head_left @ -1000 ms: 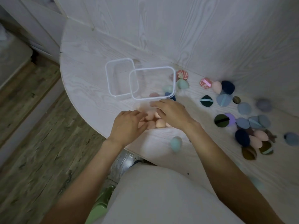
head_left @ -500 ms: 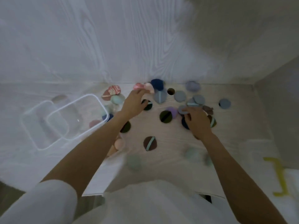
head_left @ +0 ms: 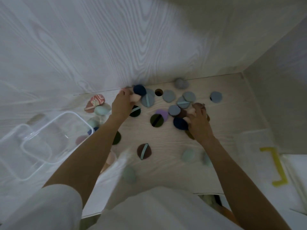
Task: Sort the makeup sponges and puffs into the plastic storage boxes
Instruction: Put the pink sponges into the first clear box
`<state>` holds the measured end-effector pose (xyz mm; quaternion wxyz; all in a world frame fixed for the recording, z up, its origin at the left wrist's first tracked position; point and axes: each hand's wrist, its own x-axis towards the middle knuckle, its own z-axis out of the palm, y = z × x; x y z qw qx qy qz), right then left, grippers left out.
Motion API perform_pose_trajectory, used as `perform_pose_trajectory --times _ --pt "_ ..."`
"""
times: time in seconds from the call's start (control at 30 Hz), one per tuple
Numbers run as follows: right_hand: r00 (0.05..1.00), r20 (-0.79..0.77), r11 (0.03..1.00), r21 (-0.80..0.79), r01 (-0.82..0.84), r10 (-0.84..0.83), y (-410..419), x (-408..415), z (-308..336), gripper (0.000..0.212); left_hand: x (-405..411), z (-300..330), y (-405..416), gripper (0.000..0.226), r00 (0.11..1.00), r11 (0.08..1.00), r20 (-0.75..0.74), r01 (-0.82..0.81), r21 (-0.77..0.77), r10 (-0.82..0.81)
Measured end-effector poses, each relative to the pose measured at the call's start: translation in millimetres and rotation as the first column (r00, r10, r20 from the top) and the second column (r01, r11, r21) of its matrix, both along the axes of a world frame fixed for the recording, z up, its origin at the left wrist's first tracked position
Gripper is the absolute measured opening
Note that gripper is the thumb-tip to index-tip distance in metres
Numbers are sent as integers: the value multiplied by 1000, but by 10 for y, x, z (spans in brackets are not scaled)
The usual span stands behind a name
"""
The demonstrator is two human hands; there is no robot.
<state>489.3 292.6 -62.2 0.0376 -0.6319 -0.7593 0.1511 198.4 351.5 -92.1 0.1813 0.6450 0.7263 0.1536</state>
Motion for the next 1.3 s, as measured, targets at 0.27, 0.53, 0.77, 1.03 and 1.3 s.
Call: perform_pose_trajectory --times 0.27,0.53,0.77,1.03,1.3 --pt "989 -134 971 238 -28 61 -325 -483 312 28 -29 636 -1234 35 879 955 417 -287 73 232" --pt "895 -390 973 5 -232 216 -809 -1308 232 41 -691 607 -2623 32 686 832 583 -554 29 436" --pt "837 -482 953 -12 -304 260 -995 -1725 216 31 -874 434 -2612 32 895 877 205 -435 204 396" --pt "828 -497 953 -11 -303 257 -990 -1822 215 32 -911 303 -2604 29 919 905 -48 -375 198 391" --pt "801 -553 961 -2 -278 230 -1017 -1874 204 31 -1048 280 -2591 31 964 951 -51 -249 181 262"
